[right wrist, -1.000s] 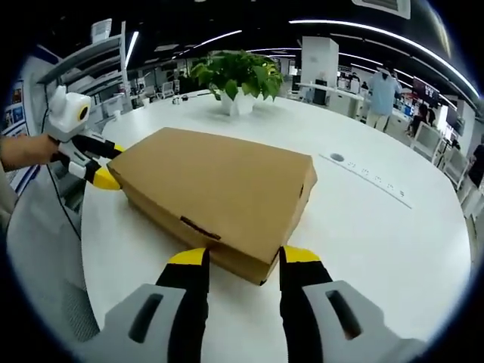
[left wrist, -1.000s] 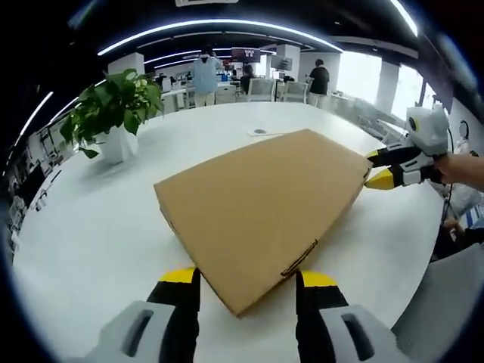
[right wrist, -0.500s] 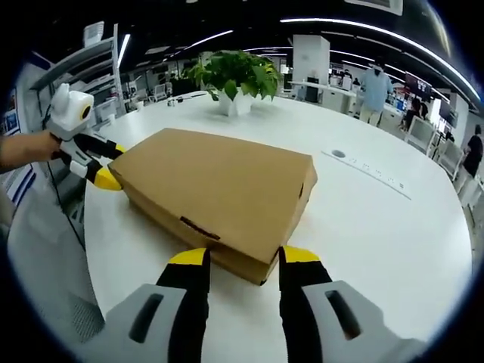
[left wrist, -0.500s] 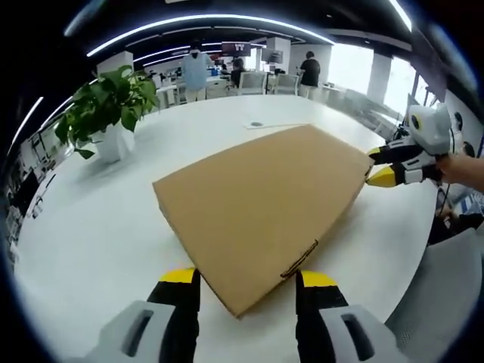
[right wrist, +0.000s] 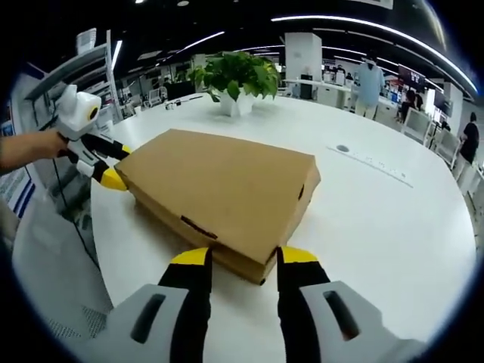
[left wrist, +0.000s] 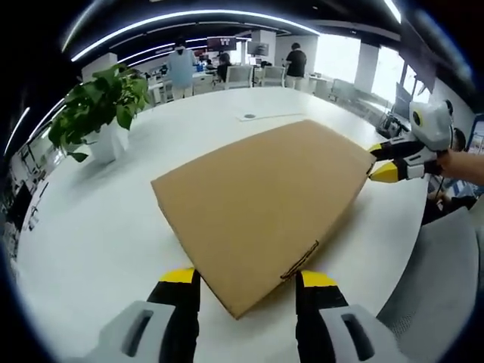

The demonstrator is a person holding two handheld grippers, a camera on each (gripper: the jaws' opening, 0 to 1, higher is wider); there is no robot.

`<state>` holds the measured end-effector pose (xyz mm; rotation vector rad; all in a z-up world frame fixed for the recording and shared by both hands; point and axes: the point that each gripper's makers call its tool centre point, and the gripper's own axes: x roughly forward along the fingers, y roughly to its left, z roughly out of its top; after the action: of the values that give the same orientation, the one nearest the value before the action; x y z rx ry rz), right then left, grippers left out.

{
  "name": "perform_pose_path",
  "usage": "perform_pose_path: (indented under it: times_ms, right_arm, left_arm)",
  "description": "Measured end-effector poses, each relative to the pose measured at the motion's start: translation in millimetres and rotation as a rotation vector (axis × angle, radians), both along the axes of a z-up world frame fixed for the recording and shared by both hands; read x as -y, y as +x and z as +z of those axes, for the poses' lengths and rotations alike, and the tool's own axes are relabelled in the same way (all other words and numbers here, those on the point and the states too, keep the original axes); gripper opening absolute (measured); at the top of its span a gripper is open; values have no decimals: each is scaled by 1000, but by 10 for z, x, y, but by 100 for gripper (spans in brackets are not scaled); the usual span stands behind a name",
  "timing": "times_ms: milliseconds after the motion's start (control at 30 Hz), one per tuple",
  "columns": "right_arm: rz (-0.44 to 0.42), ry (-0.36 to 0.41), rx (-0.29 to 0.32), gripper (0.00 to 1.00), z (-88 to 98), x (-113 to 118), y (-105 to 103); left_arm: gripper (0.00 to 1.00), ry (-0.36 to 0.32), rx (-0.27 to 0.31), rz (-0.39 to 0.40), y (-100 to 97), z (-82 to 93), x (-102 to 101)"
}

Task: Operate the shoe box by opening the lid, removing the specified soft item, and placing it in the target area until the item is outside and the box remains undamaged.

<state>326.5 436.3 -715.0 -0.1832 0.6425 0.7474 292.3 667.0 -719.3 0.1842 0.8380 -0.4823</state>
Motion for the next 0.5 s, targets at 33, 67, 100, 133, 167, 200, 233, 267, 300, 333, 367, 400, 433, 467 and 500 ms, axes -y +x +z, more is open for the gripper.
perform_pose_path:
  times_ms: [33,67,100,133,167,200,233,267,300,333,367,400,433,467,500]
  right_arm:
    - [0,-1,-1,29,1,-15,-29]
    - [1,-1,-2,29,2,-24,-46]
    - [2,-2,-3,29,1,-34,-65]
    - [3,-4,-3,28,0,-46,-91]
    - [4,-5,-2,28,-2,-57,-114]
    - [3,-4,-1,28,-3,-63,-128]
    - [4,-3,-1,27,-4,-70,-142]
    - [3,2,-4,27,-1,-81,-164]
    - [3,4,-6,27,0,-88,-180]
    - [3,7,-7,27,0,-101,-206]
    - [4,8,-6,27,0,-111,-221]
    - [4,10,-5,26,-1,-124,-249]
    - [3,12,-5,26,0,-133,-270]
    - [6,17,-7,26,1,-145,-298]
    - [7,19,-9,25,2,-150,-308]
  left_arm:
    - [50,2,-1,-6,-5,1,-10]
    - [50,3,-3,-11,-11,3,-21]
    - [50,4,-5,-16,-15,4,-32]
    - [50,5,-7,-24,-24,3,-49]
    - [50,6,-9,-29,-27,3,-58]
    - [50,7,-11,-36,-35,4,-72]
    - [50,8,-12,-41,-39,4,-79]
    - [50,9,-13,-45,-47,5,-88]
    - [50,12,-16,-52,-54,5,-102]
    - [50,14,-18,-59,-61,4,-120]
    - [50,15,-19,-64,-65,4,-128]
    - [50,18,-21,-71,-72,4,-141]
    - [50,20,-22,-76,-76,4,-151]
    - [50,23,-23,-82,-81,3,-163]
    - [51,26,-23,-88,-83,2,-176]
